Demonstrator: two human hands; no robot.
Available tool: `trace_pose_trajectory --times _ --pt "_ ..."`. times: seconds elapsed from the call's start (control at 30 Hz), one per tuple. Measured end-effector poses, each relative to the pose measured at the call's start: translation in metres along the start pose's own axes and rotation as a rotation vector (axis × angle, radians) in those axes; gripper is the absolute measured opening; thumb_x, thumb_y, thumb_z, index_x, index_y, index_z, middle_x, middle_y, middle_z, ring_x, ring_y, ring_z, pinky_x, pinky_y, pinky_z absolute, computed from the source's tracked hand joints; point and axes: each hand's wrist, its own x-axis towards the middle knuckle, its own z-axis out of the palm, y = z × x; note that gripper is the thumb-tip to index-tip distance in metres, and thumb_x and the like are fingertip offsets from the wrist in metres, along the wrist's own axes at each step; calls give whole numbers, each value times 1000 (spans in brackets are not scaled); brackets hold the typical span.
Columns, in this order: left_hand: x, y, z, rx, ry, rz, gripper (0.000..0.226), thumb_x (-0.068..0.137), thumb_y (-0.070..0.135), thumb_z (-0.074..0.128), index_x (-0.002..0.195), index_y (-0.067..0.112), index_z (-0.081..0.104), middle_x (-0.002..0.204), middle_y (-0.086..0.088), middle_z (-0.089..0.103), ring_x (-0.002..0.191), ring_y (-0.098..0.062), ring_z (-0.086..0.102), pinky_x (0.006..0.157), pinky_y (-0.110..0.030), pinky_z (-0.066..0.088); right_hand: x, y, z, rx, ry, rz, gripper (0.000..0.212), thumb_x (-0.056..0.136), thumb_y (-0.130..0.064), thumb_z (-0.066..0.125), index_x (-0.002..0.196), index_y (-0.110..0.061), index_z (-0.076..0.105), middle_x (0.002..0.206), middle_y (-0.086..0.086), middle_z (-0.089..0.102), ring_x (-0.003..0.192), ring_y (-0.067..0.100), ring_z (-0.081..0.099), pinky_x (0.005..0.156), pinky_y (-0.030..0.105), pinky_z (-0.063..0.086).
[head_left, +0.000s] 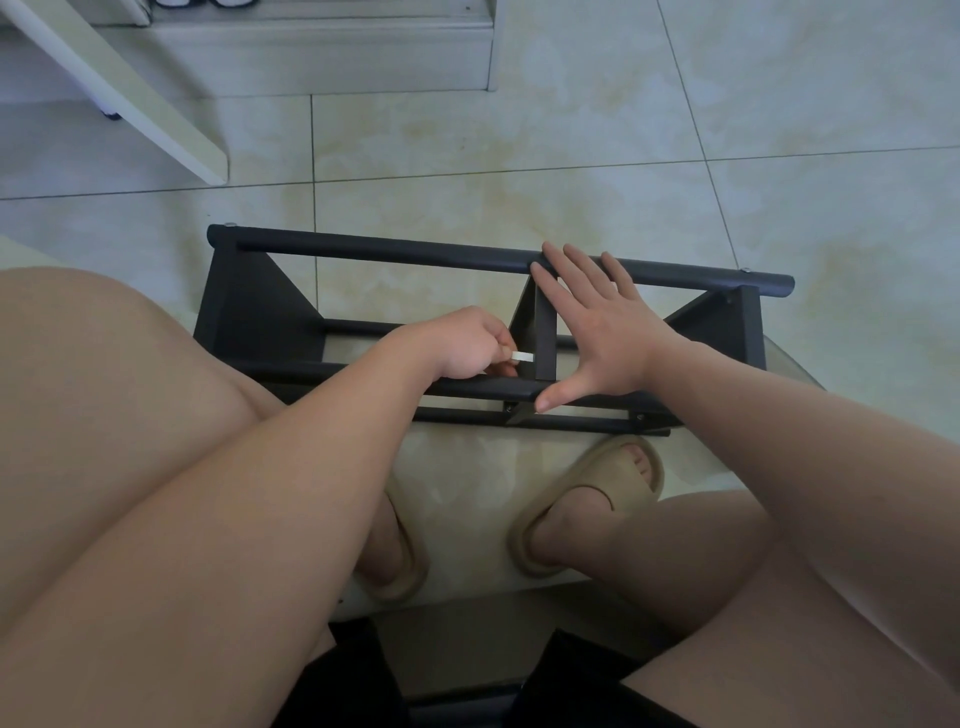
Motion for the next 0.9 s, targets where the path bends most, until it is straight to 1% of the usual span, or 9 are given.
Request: trace_pose_trajectory --times 0.07,0.1,0.2,0.47,0.6,0.67,0.73,0.8,0.9 --pt "1 -1 -1 39 -4 3 28 99 13 57 76 26 67 86 7 74 88 -15 64 84 -30 47 0 -1 0 -3 1 -1 151 50 -106 35 161 -15 -13 168 6 -22 154 25 -21 125 51 -10" --pt "2 -2 -1 67 -4 4 29 98 14 59 74 27 67 85 7 72 87 -15 63 85 -31 47 1 -1 0 -3 3 -1 151 51 -106 36 161 -15 -13 168 6 -22 154 25 -21 125 50 -11" --pt "3 -3 -2 123 -6 1 30 96 17 62 70 31 66 79 9 65 78 -11 56 77 -30 42 1 -2 0 -4 7 4 151 51 -106 37 161 -15 -12 168 6 -21 155 25 -20 125 50 -11" --pt "0 0 -3 220 -56 3 31 96 19 61 70 35 64 79 11 61 82 -15 54 85 -34 44 1 -2 0 -7 10 3 151 52 -105 39 161 -15 -12 168 7 -21 155 25 -20 124 49 -12" --pt "-2 4 -3 263 -58 10 28 96 19 61 72 34 64 80 13 60 84 -16 54 82 -30 40 1 -2 0 -3 10 4 150 51 -105 38 161 -15 -12 168 7 -21 155 25 -20 124 48 -13" --pt "-4 6 -6 288 -20 23 20 96 20 62 79 30 66 81 15 62 85 -14 56 81 -28 39 1 -2 0 -5 11 4 151 51 -106 35 161 -15 -12 168 7 -21 155 25 -19 124 49 -12" --pt "-7 9 -9 318 22 36 15 96 18 62 91 28 73 86 12 67 88 -15 60 80 -26 40 1 -2 1 -6 12 2 150 51 -106 34 161 -15 -12 168 7 -21 155 25 -19 124 49 -12" --pt "-10 13 -10 356 44 51 19 96 15 61 105 20 77 94 6 68 91 -17 61 81 -26 41 1 -2 1 0 15 1 150 51 -106 34 161 -16 -12 168 7 -21 155 25 -19 124 49 -12" --pt "-11 17 -8 389 55 76 22 95 13 61 109 17 76 95 4 68 93 -19 62 81 -27 42 1 -2 1 7 23 -3 150 51 -106 34 162 -15 -10 168 7 -19 155 25 -18 125 49 -11"
